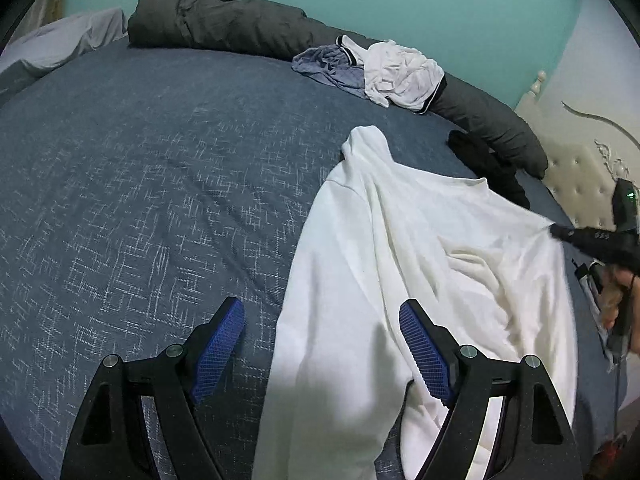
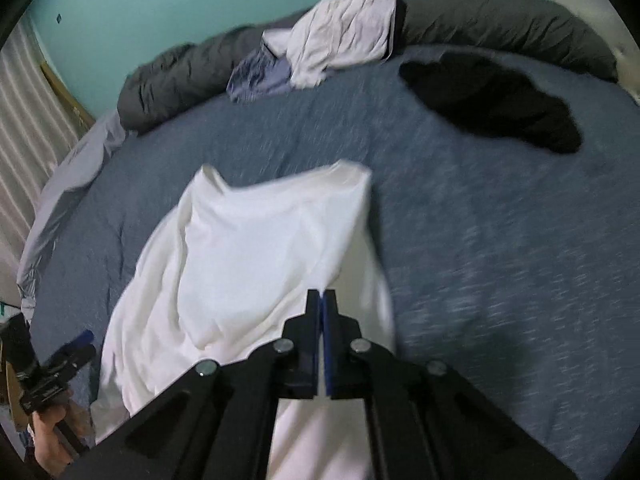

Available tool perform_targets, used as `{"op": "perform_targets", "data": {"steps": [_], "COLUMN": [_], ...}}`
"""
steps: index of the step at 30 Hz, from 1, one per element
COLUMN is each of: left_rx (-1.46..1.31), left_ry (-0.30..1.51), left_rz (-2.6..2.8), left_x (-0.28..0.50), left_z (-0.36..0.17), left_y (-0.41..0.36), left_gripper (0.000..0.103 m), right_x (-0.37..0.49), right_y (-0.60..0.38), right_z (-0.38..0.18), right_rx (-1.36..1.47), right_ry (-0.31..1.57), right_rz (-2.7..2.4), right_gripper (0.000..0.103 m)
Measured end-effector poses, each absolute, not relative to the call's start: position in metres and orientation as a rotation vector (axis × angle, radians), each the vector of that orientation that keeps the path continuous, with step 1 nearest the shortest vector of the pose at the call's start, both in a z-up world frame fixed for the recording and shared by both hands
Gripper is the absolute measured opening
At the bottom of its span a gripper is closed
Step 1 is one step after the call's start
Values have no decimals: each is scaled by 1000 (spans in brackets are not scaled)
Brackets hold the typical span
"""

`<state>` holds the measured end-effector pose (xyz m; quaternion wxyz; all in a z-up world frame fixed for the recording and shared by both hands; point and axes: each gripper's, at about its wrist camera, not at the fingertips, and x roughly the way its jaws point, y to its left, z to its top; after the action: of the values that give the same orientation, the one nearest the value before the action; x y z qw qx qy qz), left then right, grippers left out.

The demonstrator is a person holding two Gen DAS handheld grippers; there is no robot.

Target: Fold clothes

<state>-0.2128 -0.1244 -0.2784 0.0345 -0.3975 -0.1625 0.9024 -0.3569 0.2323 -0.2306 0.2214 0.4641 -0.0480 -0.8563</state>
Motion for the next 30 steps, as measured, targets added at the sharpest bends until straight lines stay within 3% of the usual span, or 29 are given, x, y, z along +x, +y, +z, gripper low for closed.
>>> {"op": "perform_targets", "data": {"steps": [4, 12, 14, 16, 18, 30], "left_rx": [-1231, -1249, -1258, -1258, -1258, -1241], "left_ry": [-515, -526, -529, -528, -530, -512], "left_rz": [2768, 2772, 2767, 2767, 2768, 2774], "left_x": [-212, -213, -213, -213, -213, -208], "left_z": [-281, -284, -285, -284, -284, -281], "left_y": [-125, -127, -127, -127, -127, -123], "left_gripper": [83, 83, 83, 83, 83, 83], "right_x": [-367, -382, -386, -383, -368, -283], "right_y": [269, 294, 300, 303, 302, 288], "right_z": [-214, -234, -239, -243, -243, -282], "right_rx": [1284, 1433, 1473, 1492, 1470, 1581], "right_ry": [-149, -126, -119, -125, -184, -454], "right_rz": [-2449, -2587, -2620, -2639, -2615, -2298], "right_gripper": [1, 1, 7, 35, 48, 51]}}
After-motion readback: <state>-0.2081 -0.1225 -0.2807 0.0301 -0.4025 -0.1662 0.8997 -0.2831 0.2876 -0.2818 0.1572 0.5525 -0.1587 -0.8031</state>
